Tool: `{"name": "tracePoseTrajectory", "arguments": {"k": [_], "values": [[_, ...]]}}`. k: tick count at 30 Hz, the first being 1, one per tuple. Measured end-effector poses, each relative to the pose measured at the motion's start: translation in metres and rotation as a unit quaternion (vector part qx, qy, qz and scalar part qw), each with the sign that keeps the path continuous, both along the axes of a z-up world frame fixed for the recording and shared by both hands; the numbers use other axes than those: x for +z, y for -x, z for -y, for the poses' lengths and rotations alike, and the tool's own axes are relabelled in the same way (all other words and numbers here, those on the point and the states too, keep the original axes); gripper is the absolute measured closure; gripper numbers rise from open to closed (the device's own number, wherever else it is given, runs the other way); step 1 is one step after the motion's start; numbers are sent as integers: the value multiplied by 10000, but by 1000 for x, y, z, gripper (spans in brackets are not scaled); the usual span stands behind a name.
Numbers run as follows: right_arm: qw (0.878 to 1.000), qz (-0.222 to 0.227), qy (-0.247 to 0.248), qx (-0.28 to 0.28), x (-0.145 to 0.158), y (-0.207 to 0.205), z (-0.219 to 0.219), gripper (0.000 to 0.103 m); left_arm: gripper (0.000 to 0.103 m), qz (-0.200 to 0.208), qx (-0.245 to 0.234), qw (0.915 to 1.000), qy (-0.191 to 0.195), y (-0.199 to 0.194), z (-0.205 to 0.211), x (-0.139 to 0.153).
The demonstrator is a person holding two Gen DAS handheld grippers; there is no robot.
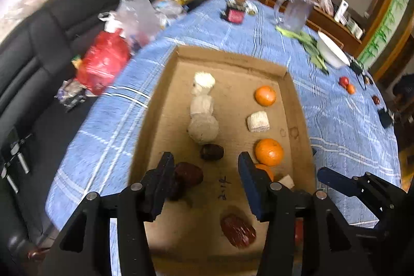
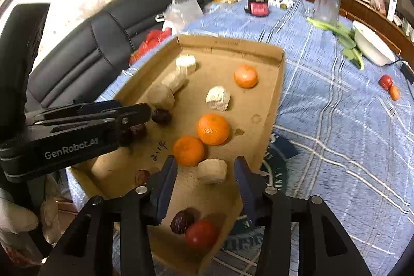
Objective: Organize fruits
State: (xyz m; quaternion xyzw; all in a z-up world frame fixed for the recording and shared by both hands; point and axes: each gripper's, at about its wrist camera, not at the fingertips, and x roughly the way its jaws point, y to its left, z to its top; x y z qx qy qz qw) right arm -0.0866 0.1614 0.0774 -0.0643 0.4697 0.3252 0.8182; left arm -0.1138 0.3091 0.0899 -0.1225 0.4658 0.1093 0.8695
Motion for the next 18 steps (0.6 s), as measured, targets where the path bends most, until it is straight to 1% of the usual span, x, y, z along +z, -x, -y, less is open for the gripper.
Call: {"name": "tracePoseTrajectory", "arguments": {"k": [1, 2, 3, 4, 5, 6, 8, 10, 11, 12, 13, 14, 15, 16, 18], "values": [[10000, 22, -32, -13, 4, 2, 4, 51, 51, 86, 83, 9999, -107, 6, 4, 8], [10000, 44, -71, -33, 8, 5, 11, 51, 47, 237, 193, 9991, -287, 14, 11, 19], [9999, 62, -102, -57, 12, 7, 17, 48, 41, 352, 264, 9981, -426, 20, 15, 27], [9998, 97, -156, -107, 16, 10, 26, 47, 37, 535, 400, 9954, -686, 29, 23, 38], [9997, 116, -187, -138, 19, 12, 31, 44, 30, 714, 551, 9912, -964, 38, 32, 50], [9996, 126, -221, -159, 20, 15, 36, 43, 19, 830, 655, 9878, -1142, 43, 36, 58], [9994, 141, -277, -141, 26, 21, 47, 43, 9, 1232, 955, 9745, -1616, 63, 54, 82], [9992, 236, -302, -80, 32, 30, 56, 43, 4, 1642, 1136, 9607, -1930, 81, 72, 106], [9990, 302, -319, -36, 36, 35, 59, 43, 0, 1873, 1255, 9514, -2098, 93, 83, 118], [9987, 368, -344, 12, 41, 40, 63, 43, 0, 2004, 1352, 9454, -2185, 99, 89, 124], [9985, 416, -365, 50, 44, 43, 65, 43, 0, 2167, 1528, 9356, -2329, 108, 97, 130], [9980, 482, -391, 98, 49, 48, 69, 43, 0, 2208, 1644, 9303, -2424, 111, 102, 134], [9976, 544, -415, 142, 53, 52, 72, 43, 0, 2191, 1710, 9286, -2461, 111, 107, 138], [9970, 609, -435, 187, 58, 56, 74, 42, 0, 2136, 1686, 9315, -2413, 111, 110, 140], [9959, 724, -468, 263, 64, 64, 80, 37, 0, 1981, 1599, 9418, -2197, 109, 114, 140]]}}
